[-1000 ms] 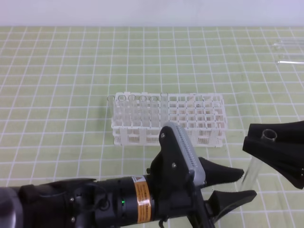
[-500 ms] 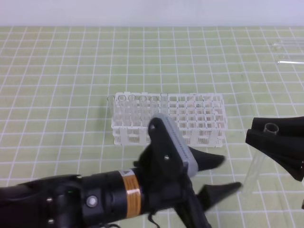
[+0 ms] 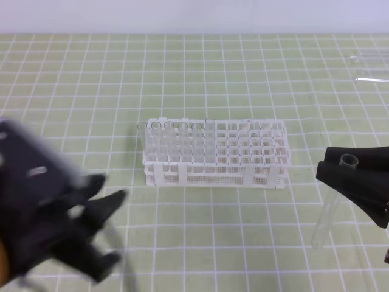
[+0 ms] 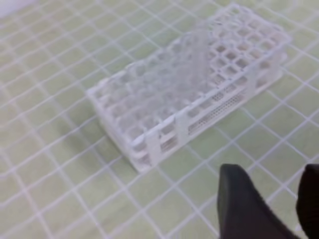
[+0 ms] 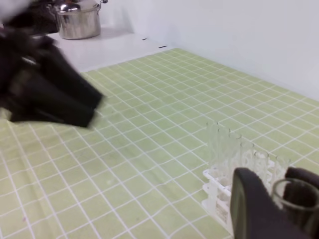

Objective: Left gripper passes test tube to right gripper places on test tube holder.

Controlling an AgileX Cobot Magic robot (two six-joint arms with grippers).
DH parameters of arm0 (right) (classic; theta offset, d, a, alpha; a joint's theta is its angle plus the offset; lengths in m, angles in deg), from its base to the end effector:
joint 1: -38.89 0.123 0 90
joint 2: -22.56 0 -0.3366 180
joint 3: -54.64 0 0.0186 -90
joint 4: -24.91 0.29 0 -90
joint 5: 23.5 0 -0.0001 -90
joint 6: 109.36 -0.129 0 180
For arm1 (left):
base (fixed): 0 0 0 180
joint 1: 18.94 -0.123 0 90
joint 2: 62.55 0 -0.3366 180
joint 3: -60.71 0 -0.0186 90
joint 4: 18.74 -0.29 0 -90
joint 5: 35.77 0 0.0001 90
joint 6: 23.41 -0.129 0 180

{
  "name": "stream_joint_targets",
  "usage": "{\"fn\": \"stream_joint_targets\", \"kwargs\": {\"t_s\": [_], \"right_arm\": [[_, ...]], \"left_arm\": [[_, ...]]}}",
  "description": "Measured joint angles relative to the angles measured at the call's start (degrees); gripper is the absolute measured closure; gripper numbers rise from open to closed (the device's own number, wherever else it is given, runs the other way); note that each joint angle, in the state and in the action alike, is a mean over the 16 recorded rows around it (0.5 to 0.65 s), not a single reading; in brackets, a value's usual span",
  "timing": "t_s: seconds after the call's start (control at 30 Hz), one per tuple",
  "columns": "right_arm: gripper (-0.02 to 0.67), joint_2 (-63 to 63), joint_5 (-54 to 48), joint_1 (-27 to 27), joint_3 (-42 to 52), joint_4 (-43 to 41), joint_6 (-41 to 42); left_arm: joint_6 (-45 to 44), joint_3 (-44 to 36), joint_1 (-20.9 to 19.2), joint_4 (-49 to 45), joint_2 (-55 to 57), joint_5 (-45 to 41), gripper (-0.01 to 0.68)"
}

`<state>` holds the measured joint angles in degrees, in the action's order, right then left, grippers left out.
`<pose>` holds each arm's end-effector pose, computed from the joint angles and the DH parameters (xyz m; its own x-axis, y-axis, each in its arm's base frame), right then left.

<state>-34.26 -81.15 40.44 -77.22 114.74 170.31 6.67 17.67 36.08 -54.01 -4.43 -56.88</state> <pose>0.1643 0.1135 0.3297 -0.1148 -0.0959 -0.9887 -0.8623 0.5038 0.0512 0.1487 -0.1657 0.3104 -0.2339 0.4336 -0.8702 0.7116 0.6862 0.1506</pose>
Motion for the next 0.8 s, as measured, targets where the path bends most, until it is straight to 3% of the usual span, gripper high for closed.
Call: {"fn": "stream_joint_targets", "kwargs": {"t_s": [0.4,0.8], "right_arm": [[0.538,0.0,0.0,0.0,0.0,0.0,0.0],[0.538,0.0,0.0,0.0,0.0,0.0,0.0]], "left_arm": [[0.27,-8.08,-0.01,7.29,-33.36,-13.34,0.495],[0.28,-9.43,-0.01,7.88,-44.02,-20.53,0.497]]}}
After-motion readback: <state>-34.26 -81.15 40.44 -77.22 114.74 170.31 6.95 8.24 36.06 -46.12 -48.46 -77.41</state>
